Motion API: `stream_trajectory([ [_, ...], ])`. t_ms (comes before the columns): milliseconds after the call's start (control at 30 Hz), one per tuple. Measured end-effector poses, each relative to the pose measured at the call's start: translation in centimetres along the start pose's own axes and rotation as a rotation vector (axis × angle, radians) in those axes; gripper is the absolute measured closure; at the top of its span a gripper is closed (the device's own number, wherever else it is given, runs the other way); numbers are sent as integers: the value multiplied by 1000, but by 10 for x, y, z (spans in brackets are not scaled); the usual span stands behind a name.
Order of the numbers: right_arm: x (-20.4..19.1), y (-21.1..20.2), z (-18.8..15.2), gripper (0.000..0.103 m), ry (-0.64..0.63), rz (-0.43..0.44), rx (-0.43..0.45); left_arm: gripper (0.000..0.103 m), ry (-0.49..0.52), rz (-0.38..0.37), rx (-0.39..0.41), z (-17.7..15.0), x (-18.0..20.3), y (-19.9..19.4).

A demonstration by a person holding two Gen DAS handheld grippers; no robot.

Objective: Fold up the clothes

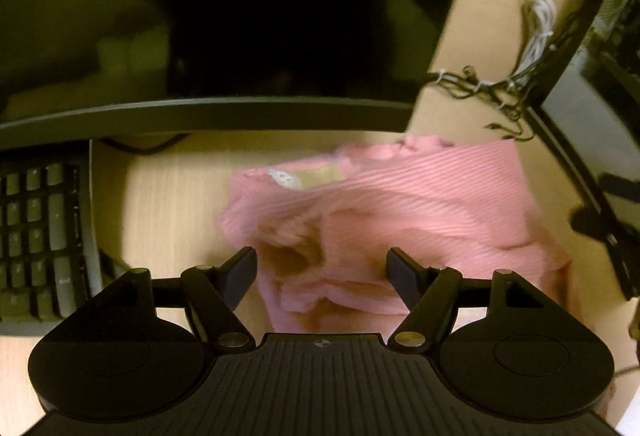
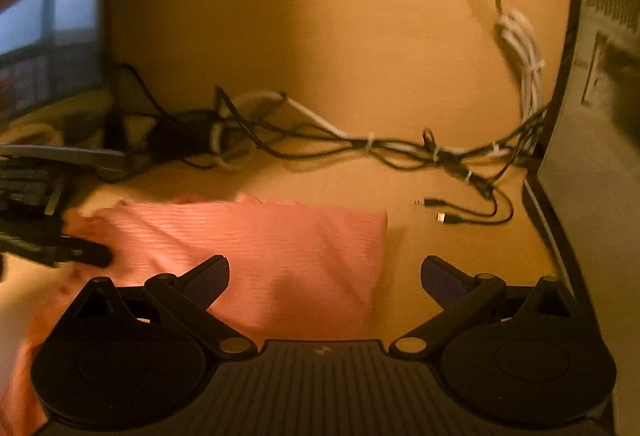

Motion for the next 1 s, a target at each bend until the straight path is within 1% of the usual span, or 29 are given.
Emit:
stream_trajectory([
  [167, 10, 29, -17, 0, 70, -18, -81, 25, 12, -2, -25, 6, -11, 10],
  [267, 15, 43, -27, 0, 106, -22, -121, 24, 37, -9, -31, 6, -14, 13],
  [467, 15, 40, -24, 0, 94, -12, -124, 23, 52, -29, -46, 8, -18, 17],
  [567, 15, 32, -13, 0, 82, 12, -78, 24, 51, -38, -50, 9, -19, 18],
  [633, 16, 26, -1, 9, 96, 51, -39, 27, 16, -99, -40, 10, -22, 13],
  [667, 17, 25, 6, 18, 110, 79, -28, 27, -5, -137, -33, 11, -23, 10],
  [700, 16, 25, 12, 21, 120, 109, -20, 27, -36, -185, -31, 11, -26, 7],
  [733, 14, 28, 17, 21, 116, 131, -15, 27, -69, -230, -33, 11, -28, 5],
  [800, 1, 39, 27, 22, 68, 142, -9, 27, -124, -293, -40, 11, -33, 5],
  [833, -6, 46, 31, 23, 41, 143, -9, 27, -139, -308, -42, 11, -34, 5],
  [867, -13, 56, 35, 24, 16, 142, -12, 27, -141, -303, -46, 11, -35, 7],
  [933, -23, 74, 40, 28, -7, 140, -22, 27, -142, -286, -58, 10, -36, 12],
  [1000, -27, 94, 42, 29, -18, 128, -52, 27, -145, -262, -55, 10, -37, 14],
])
Point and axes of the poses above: each gripper's, at about its wrist camera, not at the fingertips, and y roughly the way its jaws point, x to its right, z to its top, the point moved 4 cm from there along y, roughly the way its jaws point, and after that the axes turned 2 degrees about z, right-handed, at the moved point
